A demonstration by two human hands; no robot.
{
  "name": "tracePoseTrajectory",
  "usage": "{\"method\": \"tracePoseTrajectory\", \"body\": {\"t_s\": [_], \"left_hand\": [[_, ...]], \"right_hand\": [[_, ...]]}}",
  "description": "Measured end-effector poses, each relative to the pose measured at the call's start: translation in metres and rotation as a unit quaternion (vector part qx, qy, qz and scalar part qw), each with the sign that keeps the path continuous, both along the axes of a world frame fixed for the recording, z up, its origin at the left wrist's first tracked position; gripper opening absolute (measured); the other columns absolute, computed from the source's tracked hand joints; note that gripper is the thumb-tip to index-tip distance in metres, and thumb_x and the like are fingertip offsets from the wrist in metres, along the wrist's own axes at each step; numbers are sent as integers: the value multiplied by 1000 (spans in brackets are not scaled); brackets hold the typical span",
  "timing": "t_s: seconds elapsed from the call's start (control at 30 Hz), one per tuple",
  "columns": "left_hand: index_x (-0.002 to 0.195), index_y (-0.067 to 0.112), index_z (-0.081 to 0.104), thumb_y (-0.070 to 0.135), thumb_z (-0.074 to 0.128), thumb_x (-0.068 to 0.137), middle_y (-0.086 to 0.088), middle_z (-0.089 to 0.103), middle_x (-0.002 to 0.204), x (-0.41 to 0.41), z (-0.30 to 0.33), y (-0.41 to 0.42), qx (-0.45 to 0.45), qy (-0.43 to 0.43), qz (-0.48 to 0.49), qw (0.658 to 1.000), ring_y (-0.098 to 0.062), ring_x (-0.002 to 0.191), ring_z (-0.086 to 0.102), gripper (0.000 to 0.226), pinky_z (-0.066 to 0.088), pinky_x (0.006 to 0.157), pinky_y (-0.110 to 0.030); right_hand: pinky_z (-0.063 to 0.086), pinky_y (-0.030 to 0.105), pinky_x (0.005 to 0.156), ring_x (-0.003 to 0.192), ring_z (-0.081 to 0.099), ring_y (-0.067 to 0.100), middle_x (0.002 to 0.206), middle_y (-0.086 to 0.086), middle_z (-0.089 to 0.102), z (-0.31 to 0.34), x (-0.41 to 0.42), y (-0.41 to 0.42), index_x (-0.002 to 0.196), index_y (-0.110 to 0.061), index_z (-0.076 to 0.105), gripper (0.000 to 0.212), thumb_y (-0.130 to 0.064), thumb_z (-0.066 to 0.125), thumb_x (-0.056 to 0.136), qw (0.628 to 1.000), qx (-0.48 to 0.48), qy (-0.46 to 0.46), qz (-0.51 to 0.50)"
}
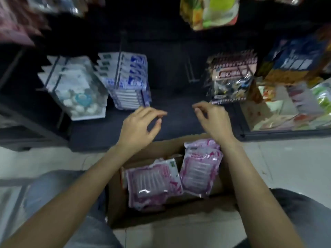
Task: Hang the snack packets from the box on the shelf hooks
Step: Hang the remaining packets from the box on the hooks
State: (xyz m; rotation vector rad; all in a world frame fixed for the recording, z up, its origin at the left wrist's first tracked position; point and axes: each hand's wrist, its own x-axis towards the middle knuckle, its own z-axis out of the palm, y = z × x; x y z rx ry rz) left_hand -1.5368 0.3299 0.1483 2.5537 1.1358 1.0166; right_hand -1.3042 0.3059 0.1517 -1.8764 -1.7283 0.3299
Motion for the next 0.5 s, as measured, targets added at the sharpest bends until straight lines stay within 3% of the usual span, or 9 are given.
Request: {"method": "tracePoseTrajectory", "body": {"t_s": [0.17,0.3,0.4,0.5], "left_hand": [[106,16,68,35,48,86,-3,68,103,-52,-104,-58,-187,90,20,978,-21,96,61,34,44,82,-25],[119,24,61,37,60,87,1,61,122,-64,-174,-74,-362,203,-21,910,-19,114,55,34,44,94,-33],[120,28,59,36,67,84,5,59,125,-61,-210,-81,-411,298,-88,857,-15,118,52,37,41,99,-31],[125,23,57,43,60,88,-1,59,126,-51,-231,-94,-410,395,-147,809,-20,117,51,42,39,99,-32]], "right_hand": [[51,41,80,94,64,30,102,9,71,-101,-35,-53,108,-17,68,20,-19,56,92,971,-224,-12,81],[48,36,82,102,61,30,110,10,67,-165,-61,-76,114,-16,64,26,-31,54,95,924,-354,-37,136],[47,36,90,111,58,29,120,11,63,-200,-72,-86,121,-17,59,32,-34,53,96,888,-426,-50,165],[48,35,91,112,57,29,124,12,60,-227,-79,-91,122,-16,58,32,-31,55,94,867,-458,-70,183]]}}
